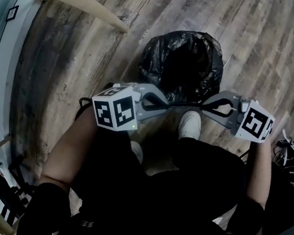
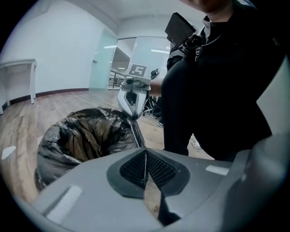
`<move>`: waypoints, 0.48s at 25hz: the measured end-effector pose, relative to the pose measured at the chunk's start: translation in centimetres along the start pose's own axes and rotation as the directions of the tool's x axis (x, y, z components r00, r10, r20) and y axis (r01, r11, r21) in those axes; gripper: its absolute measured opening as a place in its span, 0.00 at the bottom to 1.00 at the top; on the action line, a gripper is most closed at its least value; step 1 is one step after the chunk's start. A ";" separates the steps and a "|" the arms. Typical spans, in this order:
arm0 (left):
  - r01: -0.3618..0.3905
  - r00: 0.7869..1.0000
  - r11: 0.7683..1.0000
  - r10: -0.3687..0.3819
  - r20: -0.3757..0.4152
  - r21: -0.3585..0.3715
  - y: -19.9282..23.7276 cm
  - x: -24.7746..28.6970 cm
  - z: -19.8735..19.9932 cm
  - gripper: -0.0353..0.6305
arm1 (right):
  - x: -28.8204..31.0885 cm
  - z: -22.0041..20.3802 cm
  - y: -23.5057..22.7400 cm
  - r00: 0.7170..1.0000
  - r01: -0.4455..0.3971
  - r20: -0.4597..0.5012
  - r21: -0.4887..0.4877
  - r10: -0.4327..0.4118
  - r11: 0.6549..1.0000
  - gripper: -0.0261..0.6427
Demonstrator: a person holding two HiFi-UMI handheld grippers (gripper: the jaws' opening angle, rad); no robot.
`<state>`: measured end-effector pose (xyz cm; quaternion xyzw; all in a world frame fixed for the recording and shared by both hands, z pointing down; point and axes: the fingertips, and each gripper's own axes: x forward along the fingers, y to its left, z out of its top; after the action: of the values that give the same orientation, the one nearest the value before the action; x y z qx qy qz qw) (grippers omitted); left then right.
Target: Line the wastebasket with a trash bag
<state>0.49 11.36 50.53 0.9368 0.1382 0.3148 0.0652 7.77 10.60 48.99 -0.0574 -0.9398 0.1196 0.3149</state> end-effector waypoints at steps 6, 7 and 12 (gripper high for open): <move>0.011 0.997 0.999 -0.009 -0.073 0.030 -2.3 2.2 -1.5 0.07 | 1.2 -2.7 2.3 1.000 0.009 -0.026 0.060 -0.007 0.998 0.05; 0.012 0.997 1.000 -0.010 -0.081 0.025 -2.5 2.7 -2.0 0.07 | 1.5 -3.3 2.4 0.999 0.013 -0.036 0.066 -0.011 0.998 0.05; 0.071 0.994 0.997 -0.072 -0.080 -0.011 -3.1 4.6 -3.8 0.06 | 4.0 -6.7 1.7 0.996 -0.008 -0.085 0.107 0.017 0.994 0.05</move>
<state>1.03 15.79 55.49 0.9176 0.1730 0.3501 0.0747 8.66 14.22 56.05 -0.0514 -0.9173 0.1687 0.3570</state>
